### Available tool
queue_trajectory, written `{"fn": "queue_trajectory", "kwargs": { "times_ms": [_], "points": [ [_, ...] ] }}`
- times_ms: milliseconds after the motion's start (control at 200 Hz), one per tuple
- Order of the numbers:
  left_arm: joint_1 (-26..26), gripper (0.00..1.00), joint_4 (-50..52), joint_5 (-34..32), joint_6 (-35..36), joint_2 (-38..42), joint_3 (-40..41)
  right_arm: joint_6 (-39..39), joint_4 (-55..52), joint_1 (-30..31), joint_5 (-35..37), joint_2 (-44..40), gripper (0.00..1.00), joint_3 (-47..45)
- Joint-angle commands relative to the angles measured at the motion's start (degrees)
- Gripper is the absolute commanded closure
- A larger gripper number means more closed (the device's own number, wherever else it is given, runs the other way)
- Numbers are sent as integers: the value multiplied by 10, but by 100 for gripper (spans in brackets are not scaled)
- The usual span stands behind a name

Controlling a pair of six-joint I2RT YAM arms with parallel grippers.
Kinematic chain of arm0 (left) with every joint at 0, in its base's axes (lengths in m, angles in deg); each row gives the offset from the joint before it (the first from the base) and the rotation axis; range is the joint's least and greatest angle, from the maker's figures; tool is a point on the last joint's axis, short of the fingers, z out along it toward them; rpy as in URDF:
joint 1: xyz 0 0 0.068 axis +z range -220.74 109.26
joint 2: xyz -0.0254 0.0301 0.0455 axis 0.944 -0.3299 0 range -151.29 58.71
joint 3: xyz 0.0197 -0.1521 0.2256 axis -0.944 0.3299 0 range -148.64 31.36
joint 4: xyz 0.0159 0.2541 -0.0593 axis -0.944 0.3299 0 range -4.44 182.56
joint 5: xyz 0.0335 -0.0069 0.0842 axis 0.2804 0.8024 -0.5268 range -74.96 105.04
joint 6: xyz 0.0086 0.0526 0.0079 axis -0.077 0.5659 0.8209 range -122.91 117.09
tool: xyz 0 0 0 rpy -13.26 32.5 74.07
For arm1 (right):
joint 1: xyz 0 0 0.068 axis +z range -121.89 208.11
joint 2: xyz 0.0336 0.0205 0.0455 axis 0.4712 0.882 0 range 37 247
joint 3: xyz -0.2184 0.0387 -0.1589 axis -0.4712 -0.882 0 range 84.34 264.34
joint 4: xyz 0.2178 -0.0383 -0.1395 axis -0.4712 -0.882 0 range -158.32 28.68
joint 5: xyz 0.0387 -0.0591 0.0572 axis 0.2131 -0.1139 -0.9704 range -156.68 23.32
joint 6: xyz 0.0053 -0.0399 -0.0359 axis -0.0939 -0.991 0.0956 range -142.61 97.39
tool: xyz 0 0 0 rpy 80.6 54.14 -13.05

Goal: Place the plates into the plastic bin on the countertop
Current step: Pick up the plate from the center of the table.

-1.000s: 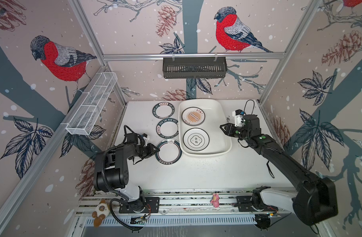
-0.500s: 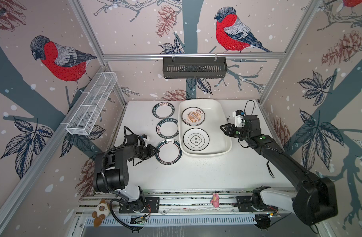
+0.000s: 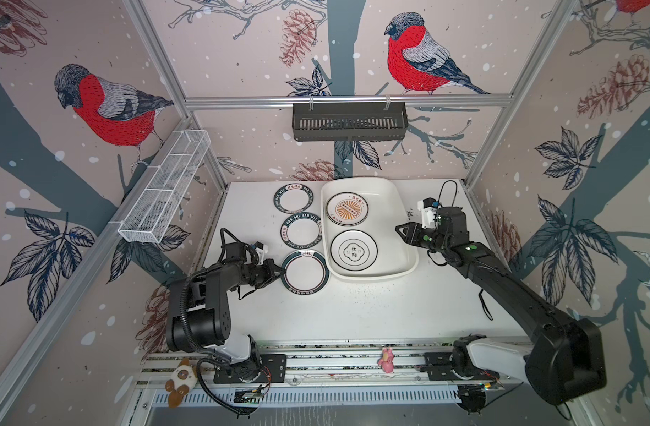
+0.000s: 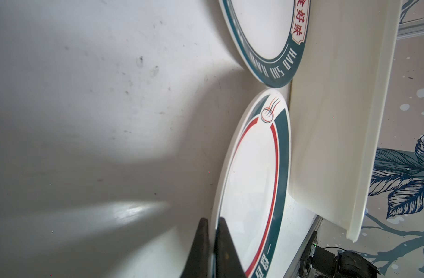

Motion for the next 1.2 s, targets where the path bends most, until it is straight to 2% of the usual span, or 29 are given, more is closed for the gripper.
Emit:
{"fn": "queue_trajectory", "kwargs": {
  "times_ms": [0,705,996,1196],
  "points": [
    [4,100,5,-61,1,9,3,6,17,0,-7,1,61,-1],
    [19,100,31,-71,2,103,-41,9,23,0,-21,14,60,14],
    [21,100,76,-91,5,121,-93,4,23,1,-29,17,60,23],
    [22,100,109,-65,43,114,-143,2,23,1,-32,34,60,25]
  ]
}}
